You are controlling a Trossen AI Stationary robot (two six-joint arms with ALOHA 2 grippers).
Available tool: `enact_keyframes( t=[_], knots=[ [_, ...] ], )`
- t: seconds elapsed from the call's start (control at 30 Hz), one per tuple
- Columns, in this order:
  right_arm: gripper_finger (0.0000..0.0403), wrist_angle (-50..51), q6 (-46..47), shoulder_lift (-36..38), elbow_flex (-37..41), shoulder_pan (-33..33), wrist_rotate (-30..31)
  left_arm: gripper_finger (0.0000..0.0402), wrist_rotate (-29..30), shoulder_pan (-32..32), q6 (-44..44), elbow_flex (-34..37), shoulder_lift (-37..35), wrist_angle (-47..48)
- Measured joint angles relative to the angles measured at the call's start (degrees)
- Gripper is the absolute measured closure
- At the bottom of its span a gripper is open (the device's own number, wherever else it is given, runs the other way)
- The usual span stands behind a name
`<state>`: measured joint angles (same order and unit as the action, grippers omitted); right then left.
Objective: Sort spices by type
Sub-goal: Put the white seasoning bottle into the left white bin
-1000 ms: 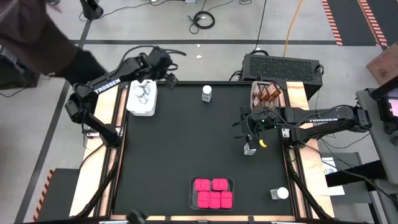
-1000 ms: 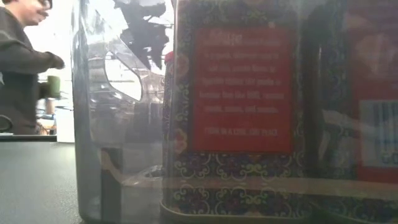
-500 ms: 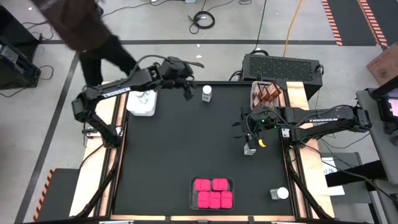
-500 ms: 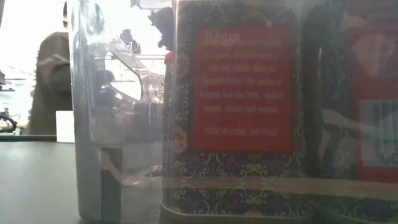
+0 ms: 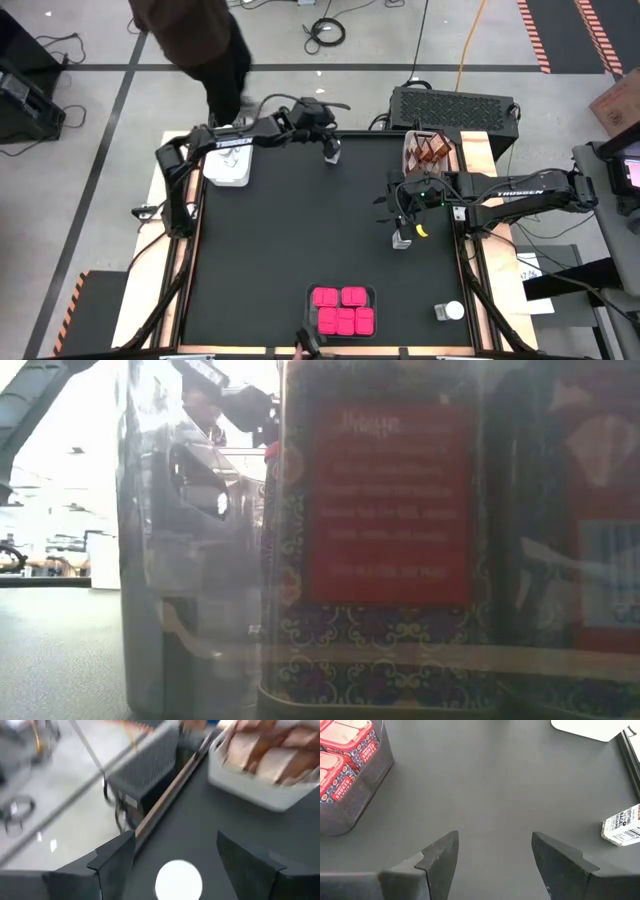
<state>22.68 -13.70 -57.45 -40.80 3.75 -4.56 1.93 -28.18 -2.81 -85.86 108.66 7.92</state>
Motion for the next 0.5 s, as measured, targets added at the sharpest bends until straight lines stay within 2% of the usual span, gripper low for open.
enact_keyframes(
  t=[0.27,0.37,0.5],
  knots=[
    [0.0156,-0.3,-2.9,0.0,0.0,0.0,0.0,0.0118,-0.4,-1.8,12.9,0.0,3.8,1.8],
    [0.0156,-1.0,-3.2,0.0,0.0,0.0,0.0,0.0118,-0.5,-2.0,13.6,0.0,5.2,1.0],
    [0.0156,-1.4,-2.9,0.0,0.0,0.0,0.0,0.0118,-3.4,-1.9,14.5,0.0,6.8,-0.4]
  ],
)
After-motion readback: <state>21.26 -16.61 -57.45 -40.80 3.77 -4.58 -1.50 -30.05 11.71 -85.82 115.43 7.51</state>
